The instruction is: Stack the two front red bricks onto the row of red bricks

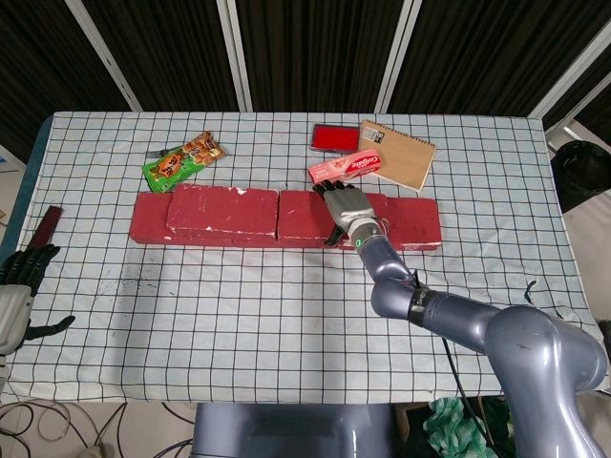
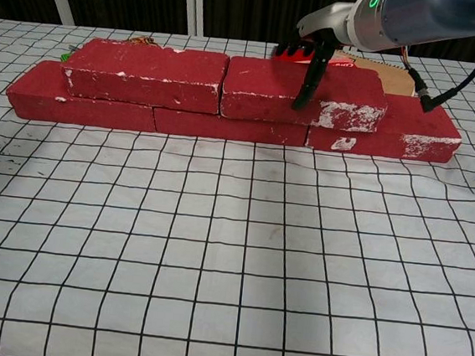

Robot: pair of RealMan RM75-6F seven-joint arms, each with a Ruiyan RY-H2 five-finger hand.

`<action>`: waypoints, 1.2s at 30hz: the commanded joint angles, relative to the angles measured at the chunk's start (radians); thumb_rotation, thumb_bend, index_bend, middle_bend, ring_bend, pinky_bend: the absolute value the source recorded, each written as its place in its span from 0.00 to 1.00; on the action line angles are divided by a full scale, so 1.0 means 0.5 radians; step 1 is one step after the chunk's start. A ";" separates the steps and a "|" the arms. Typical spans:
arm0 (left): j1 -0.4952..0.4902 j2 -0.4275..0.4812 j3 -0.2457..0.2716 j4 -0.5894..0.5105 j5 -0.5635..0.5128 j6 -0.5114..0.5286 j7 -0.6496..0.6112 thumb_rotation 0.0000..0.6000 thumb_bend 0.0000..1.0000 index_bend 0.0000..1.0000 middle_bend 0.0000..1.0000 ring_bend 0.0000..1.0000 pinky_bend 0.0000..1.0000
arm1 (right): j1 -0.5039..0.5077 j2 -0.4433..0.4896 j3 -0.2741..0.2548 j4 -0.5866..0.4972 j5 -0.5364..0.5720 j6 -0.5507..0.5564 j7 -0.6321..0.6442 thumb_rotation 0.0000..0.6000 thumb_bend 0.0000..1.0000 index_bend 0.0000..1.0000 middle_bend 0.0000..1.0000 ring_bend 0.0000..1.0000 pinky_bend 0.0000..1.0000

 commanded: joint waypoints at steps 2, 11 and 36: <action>0.001 0.001 0.000 -0.002 0.001 0.002 0.001 1.00 0.00 0.05 0.05 0.00 0.00 | -0.028 0.042 0.039 -0.065 -0.046 0.059 0.032 1.00 0.02 0.06 0.00 0.00 0.10; 0.014 0.004 0.011 -0.017 0.036 0.037 0.011 1.00 0.00 0.05 0.05 0.00 0.00 | -0.191 0.410 0.116 -0.511 -0.216 0.275 0.152 1.00 0.00 0.05 0.00 0.00 0.10; 0.168 0.124 0.069 -0.185 0.075 0.235 0.135 1.00 0.00 0.05 0.05 0.00 0.00 | -2.090 1.070 -0.520 -1.200 -2.335 2.002 0.908 1.00 0.06 0.05 0.01 0.00 0.10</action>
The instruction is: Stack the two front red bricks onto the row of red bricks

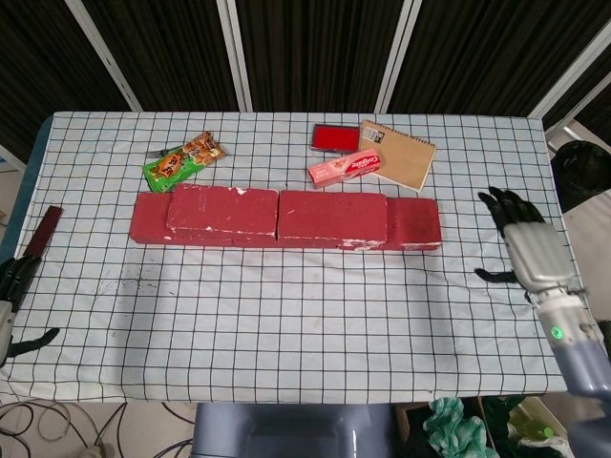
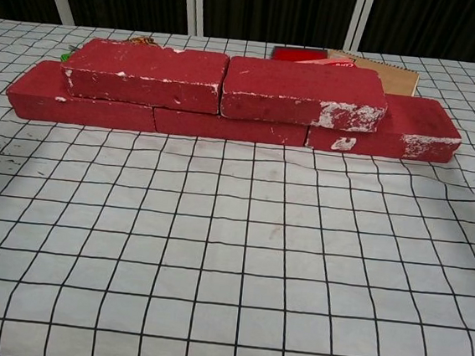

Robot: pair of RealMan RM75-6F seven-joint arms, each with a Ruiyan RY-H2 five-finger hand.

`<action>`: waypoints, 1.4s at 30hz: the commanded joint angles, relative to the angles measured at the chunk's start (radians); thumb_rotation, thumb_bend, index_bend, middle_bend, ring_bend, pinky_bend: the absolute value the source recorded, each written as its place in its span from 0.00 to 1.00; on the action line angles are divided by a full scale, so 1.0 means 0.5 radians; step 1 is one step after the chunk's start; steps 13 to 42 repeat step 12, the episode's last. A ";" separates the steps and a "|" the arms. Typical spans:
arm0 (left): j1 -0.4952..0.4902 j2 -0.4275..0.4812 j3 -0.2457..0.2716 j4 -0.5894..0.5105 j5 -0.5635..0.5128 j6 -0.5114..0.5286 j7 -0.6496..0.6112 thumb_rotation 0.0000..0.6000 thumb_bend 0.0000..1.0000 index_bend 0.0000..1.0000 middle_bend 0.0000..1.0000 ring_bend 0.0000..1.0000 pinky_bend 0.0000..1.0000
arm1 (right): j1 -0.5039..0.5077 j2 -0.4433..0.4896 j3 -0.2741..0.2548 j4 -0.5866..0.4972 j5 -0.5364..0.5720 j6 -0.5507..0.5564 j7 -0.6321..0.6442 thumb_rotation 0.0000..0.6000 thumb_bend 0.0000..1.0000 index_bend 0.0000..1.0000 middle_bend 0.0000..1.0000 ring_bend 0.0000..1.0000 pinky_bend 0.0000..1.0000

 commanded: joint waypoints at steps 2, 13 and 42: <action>0.016 0.016 0.014 -0.010 0.044 0.031 -0.018 1.00 0.00 0.05 0.05 0.00 0.00 | -0.558 -0.283 -0.249 0.206 -0.423 0.545 0.111 1.00 0.06 0.05 0.01 0.00 0.10; 0.004 -0.007 0.034 0.018 0.116 0.014 0.011 1.00 0.00 0.05 0.05 0.00 0.00 | -0.847 -0.603 -0.184 0.492 -0.558 0.780 -0.084 1.00 0.07 0.05 0.01 0.00 0.10; 0.004 -0.007 0.034 0.018 0.116 0.014 0.011 1.00 0.00 0.05 0.05 0.00 0.00 | -0.847 -0.603 -0.184 0.492 -0.558 0.780 -0.084 1.00 0.07 0.05 0.01 0.00 0.10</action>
